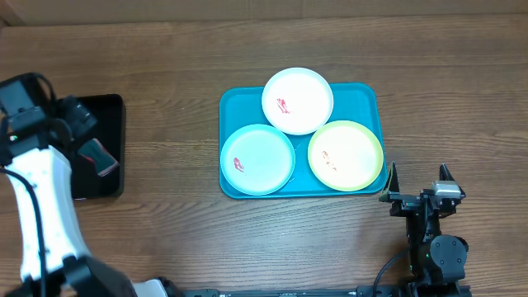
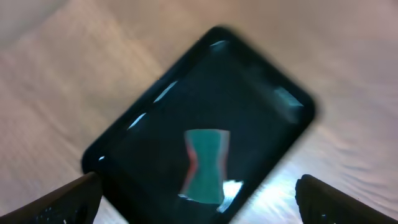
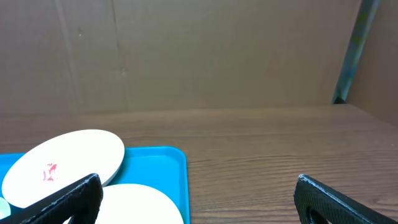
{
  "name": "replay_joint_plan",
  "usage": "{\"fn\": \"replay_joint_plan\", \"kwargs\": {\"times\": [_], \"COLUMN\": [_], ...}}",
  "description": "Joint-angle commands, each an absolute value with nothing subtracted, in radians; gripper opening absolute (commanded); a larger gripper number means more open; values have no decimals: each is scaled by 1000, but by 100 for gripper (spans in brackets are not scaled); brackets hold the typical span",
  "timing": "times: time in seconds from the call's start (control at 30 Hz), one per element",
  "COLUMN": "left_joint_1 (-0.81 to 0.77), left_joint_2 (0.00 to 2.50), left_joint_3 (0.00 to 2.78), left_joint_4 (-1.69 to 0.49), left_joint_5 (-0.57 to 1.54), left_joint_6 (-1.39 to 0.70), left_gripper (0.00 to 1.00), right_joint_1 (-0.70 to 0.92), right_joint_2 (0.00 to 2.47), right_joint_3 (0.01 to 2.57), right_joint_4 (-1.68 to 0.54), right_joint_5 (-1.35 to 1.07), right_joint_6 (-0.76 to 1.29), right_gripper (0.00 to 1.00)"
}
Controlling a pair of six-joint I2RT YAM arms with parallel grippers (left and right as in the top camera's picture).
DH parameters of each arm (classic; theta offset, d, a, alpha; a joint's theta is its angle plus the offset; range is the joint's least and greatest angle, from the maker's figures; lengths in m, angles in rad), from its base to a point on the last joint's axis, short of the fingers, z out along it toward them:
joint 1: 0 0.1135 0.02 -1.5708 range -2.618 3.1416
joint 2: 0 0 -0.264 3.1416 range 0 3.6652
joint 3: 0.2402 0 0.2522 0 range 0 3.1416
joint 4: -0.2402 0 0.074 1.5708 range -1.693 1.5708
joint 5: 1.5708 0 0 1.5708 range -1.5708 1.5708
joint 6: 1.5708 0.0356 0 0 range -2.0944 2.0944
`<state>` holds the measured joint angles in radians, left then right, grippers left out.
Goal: Clean dirty plates on tray and stack at the side
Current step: 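Reach the left gripper to the black tray and grasp the sponge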
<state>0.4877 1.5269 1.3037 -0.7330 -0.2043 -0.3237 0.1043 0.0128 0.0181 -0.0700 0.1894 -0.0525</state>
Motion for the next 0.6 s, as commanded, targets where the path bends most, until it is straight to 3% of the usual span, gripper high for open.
{"fn": "replay_joint_plan", "kwargs": {"times": [0.0, 0.13, 0.3, 0.4, 0.57], "left_joint_1": [549, 577, 575, 575, 575], "left_joint_2": [1598, 1681, 1766, 1808, 1882], "left_joint_3": [1322, 1322, 1322, 1322, 1322], "left_joint_4": [-729, -725, -713, -706, -683], "left_joint_5": [-121, 0, 1, 9, 9], "left_joint_6": [-348, -348, -346, -340, -336], "left_gripper": [100, 100, 100, 92, 96], "right_joint_1": [98, 98, 98, 98, 98], "right_joint_2": [3, 3, 3, 3, 3], "right_joint_3": [8, 8, 8, 8, 8], "right_joint_4": [-65, -65, -65, -65, -65], "right_joint_5": [190, 190, 190, 190, 190], "right_joint_6": [-54, -53, -54, -54, -53], "right_gripper": [100, 100, 100, 100, 100]}}
